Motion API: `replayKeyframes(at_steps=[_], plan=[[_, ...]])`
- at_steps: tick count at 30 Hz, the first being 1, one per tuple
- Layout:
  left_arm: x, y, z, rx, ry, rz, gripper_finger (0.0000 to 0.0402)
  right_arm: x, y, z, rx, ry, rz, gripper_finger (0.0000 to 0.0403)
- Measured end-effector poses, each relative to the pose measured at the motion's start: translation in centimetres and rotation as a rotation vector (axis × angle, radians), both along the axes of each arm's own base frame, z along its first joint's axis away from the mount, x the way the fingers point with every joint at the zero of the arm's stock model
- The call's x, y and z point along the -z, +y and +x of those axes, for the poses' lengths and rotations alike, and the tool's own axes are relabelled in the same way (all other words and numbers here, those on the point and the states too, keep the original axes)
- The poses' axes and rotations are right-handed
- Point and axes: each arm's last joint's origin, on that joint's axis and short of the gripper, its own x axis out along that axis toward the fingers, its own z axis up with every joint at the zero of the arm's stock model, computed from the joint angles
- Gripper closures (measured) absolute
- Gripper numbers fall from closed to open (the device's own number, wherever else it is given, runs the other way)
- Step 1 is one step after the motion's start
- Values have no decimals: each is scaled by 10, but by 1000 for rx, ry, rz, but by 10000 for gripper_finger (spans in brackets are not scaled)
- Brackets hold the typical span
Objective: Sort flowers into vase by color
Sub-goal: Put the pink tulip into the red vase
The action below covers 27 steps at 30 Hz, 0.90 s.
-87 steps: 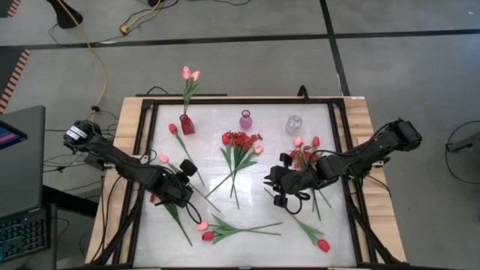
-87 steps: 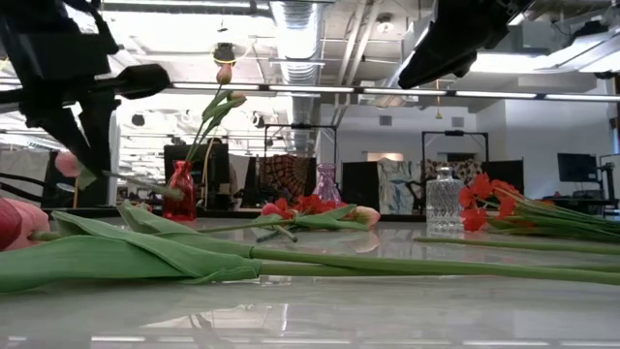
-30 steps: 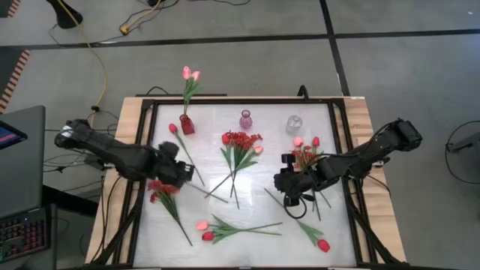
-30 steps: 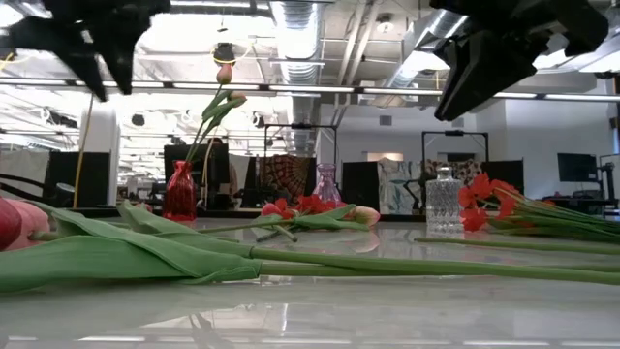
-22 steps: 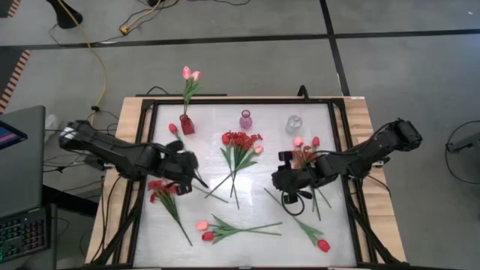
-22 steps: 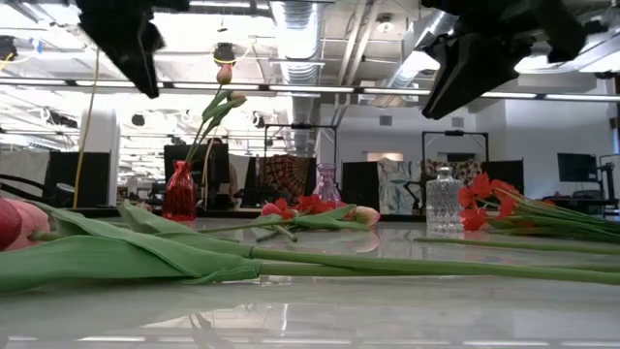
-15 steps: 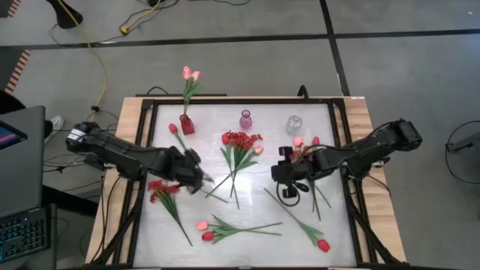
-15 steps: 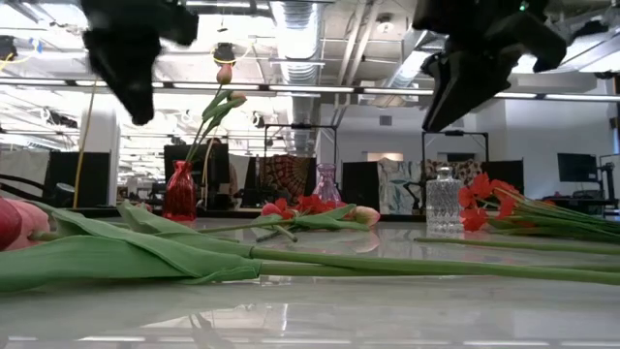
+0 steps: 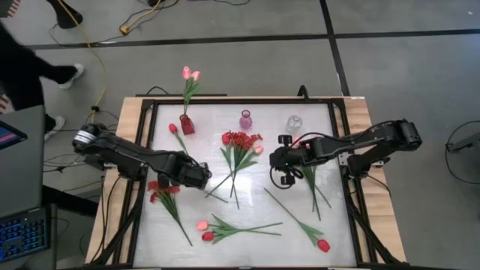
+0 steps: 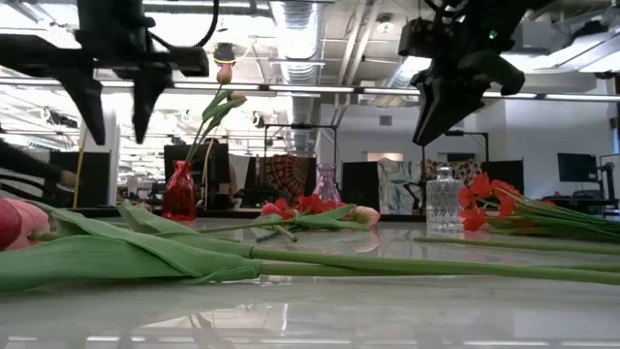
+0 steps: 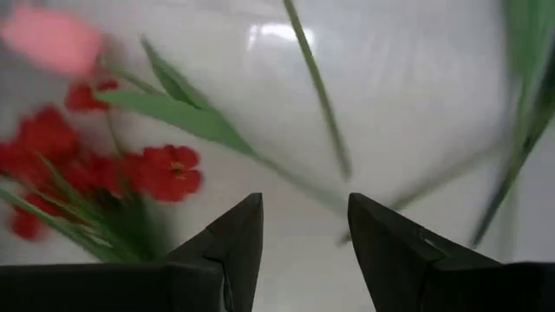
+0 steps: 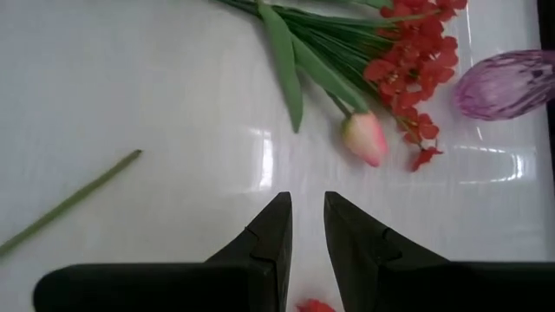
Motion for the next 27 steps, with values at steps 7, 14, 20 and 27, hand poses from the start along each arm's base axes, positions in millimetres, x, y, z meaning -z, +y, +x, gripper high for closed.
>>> replayKeyframes(at_steps=[7, 14, 20, 27], plan=[[29, -12, 19, -255, -18, 45, 244, 1, 1, -1, -41, 26, -20, 306], [59, -19, 25, -323, 153, -43, 244, 1, 1, -2, -87, 52, -49, 306], [54, -18, 24, -334, 133, -32, 244, 2, 1, -4, -97, 72, -56, 306], [57, -8, 27, -339, 106, 55, 244, 3, 2, -5, -126, 82, -1, 306]])
